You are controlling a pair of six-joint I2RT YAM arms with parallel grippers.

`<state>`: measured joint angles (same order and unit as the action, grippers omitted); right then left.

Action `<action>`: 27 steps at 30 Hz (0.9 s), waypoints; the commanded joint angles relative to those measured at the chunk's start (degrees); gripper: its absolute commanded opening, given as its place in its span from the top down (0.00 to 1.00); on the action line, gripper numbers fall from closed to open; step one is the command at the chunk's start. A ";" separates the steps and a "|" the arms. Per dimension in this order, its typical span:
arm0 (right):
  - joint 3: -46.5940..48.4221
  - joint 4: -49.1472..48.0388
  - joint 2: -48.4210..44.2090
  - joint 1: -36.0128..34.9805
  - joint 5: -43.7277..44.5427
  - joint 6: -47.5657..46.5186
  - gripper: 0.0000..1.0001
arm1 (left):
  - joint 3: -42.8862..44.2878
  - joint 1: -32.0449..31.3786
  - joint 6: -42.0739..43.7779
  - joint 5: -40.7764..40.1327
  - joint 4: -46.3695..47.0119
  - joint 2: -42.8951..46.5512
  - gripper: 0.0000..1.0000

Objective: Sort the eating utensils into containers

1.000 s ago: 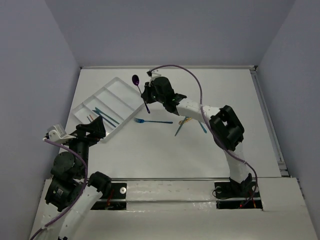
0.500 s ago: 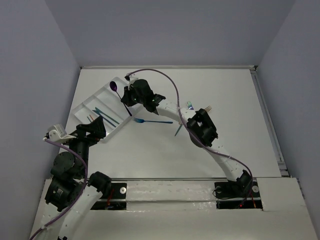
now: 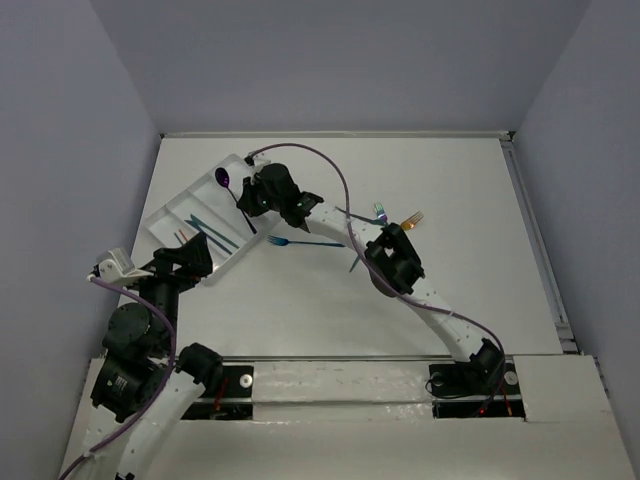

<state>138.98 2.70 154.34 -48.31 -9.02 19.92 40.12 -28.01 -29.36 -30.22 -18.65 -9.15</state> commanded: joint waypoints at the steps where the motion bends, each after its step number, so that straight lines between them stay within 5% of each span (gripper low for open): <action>1: 0.95 -2.00 0.00 -1.69 -0.21 -0.32 0.98 | -0.13 -0.20 0.89 0.33 2.75 0.36 0.01; 14: -3.36 -3.58 -3.87 -1.70 -0.92 -1.38 0.59 | -0.22 -0.20 0.98 0.86 3.10 0.27 0.01; 24: -22.24 -10.43 -19.94 -1.70 10.14 1.26 0.57 | -0.48 -0.20 1.15 1.30 3.45 0.97 0.01; 27: -36.34 -12.27 -28.35 -1.70 18.28 1.87 0.57 | -0.57 -0.73 1.24 1.21 3.19 1.76 0.01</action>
<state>112.71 -2.37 137.78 -49.58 -1.56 20.67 40.10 -28.10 -29.10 -29.78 -18.22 -8.93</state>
